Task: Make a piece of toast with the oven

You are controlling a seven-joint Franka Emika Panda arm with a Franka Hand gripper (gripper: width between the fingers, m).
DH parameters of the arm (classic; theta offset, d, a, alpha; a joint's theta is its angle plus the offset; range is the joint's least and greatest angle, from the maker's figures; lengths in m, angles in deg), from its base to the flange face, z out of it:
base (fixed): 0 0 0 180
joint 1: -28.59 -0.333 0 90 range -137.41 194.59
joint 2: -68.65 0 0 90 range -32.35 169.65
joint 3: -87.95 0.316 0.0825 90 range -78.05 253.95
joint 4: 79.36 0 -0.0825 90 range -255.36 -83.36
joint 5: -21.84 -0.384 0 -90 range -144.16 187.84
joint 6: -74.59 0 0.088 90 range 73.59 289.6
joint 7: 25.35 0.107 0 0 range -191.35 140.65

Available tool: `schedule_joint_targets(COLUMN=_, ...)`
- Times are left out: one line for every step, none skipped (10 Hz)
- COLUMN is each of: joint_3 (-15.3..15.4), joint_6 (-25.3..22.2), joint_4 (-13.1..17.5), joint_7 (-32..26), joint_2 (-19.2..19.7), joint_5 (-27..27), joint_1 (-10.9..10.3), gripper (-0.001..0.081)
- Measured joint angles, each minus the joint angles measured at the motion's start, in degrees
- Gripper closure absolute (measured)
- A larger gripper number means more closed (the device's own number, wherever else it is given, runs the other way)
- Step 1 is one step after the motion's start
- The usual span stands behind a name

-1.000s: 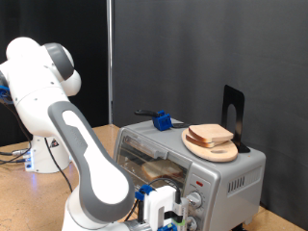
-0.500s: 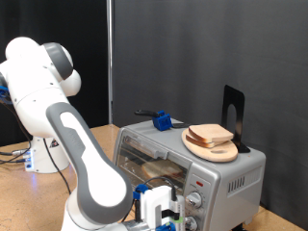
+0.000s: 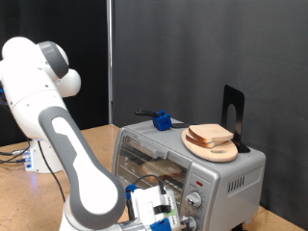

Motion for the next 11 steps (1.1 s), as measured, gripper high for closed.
schedule_joint_targets(joint_3=0.2, joint_6=-0.1, joint_4=-0.3, joint_7=-2.8, joint_2=0.1, joint_5=-0.4, joint_1=0.2, gripper=0.0712)
schedule_joint_targets(joint_3=0.3, joint_6=-0.2, joint_4=-0.4, joint_7=-5.3, joint_2=0.2, joint_5=-0.9, joint_1=0.4, gripper=0.0712)
schedule_joint_targets(joint_3=0.4, joint_6=-0.2, joint_4=-0.6, joint_7=-6.8, joint_2=0.3, joint_5=-1.3, joint_1=0.6, gripper=0.0712)
schedule_joint_targets(joint_3=0.5, joint_6=-0.2, joint_4=-0.8, joint_7=-7.1, joint_2=0.3, joint_5=-1.6, joint_1=0.7, gripper=0.0712)
schedule_joint_targets(joint_3=0.5, joint_6=-0.2, joint_4=-0.9, joint_7=-7.1, joint_2=0.3, joint_5=-1.9, joint_1=0.7, gripper=0.0712)
schedule_joint_targets(joint_3=0.5, joint_6=-0.2, joint_4=-1.0, joint_7=-7.1, joint_2=0.3, joint_5=-2.0, joint_1=0.7, gripper=0.0712)
schedule_joint_targets(joint_3=0.5, joint_6=-0.2, joint_4=-1.0, joint_7=-6.8, joint_2=0.3, joint_5=-2.1, joint_1=0.7, gripper=0.0712)
schedule_joint_targets(joint_3=0.5, joint_6=-0.2, joint_4=-1.0, joint_7=-6.3, joint_2=0.3, joint_5=-2.1, joint_1=0.7, gripper=0.0712)
schedule_joint_targets(joint_3=0.5, joint_6=-0.2, joint_4=-1.0, joint_7=-6.0, joint_2=0.3, joint_5=-2.1, joint_1=0.7, gripper=0.0712)
schedule_joint_targets(joint_3=0.5, joint_6=-0.2, joint_4=-1.0, joint_7=-5.8, joint_2=0.3, joint_5=-2.1, joint_1=0.7, gripper=0.0712)
schedule_joint_targets(joint_3=0.5, joint_6=-0.1, joint_4=-1.0, joint_7=-5.7, joint_2=0.3, joint_5=-2.1, joint_1=0.7, gripper=0.0712)
